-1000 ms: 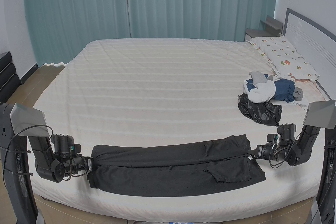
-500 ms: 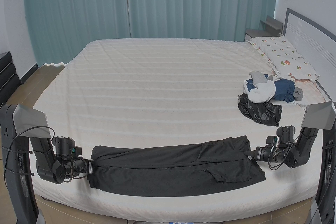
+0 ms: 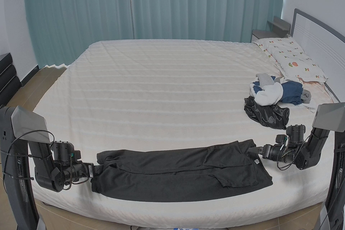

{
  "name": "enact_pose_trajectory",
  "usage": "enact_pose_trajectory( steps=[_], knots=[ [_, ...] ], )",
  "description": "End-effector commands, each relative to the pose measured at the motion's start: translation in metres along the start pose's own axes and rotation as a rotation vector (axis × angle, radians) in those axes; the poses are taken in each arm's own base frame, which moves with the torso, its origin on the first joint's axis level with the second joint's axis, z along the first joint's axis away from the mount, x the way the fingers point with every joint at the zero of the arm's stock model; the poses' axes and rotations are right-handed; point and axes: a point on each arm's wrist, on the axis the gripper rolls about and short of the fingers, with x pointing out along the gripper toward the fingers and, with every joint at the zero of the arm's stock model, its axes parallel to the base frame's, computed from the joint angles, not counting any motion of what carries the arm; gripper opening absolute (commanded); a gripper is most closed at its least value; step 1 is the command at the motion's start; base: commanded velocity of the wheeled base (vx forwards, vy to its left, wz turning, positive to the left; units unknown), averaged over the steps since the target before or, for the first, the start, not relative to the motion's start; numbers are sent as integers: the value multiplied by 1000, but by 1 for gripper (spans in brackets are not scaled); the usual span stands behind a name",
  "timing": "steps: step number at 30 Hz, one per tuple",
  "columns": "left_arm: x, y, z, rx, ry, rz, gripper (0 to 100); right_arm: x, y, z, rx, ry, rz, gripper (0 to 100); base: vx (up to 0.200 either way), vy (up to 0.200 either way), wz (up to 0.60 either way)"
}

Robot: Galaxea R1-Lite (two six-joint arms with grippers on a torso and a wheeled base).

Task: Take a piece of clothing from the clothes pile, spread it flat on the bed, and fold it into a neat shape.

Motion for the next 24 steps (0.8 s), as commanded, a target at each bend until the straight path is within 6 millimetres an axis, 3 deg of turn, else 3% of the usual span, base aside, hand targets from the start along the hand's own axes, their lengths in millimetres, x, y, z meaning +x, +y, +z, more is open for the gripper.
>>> enact_pose_trajectory(
  steps=[1,7,12,18,24],
  knots=[
    [-19,9,6,-37,-35,26,100,-13,10,22,12,-69,44,100,0,0,0],
    [-34,22,17,-57,-88,65,100,-15,17,36,84,-104,89,100,0,0,0],
    [-30,22,34,-87,-159,55,100,0,20,38,215,-96,116,100,0,0,0],
    [-10,7,66,-244,-243,-15,100,19,16,38,291,-89,125,100,0,0,0],
    [24,-14,92,-488,-117,-107,100,39,11,42,398,-92,147,100,0,0,0]
  ],
)
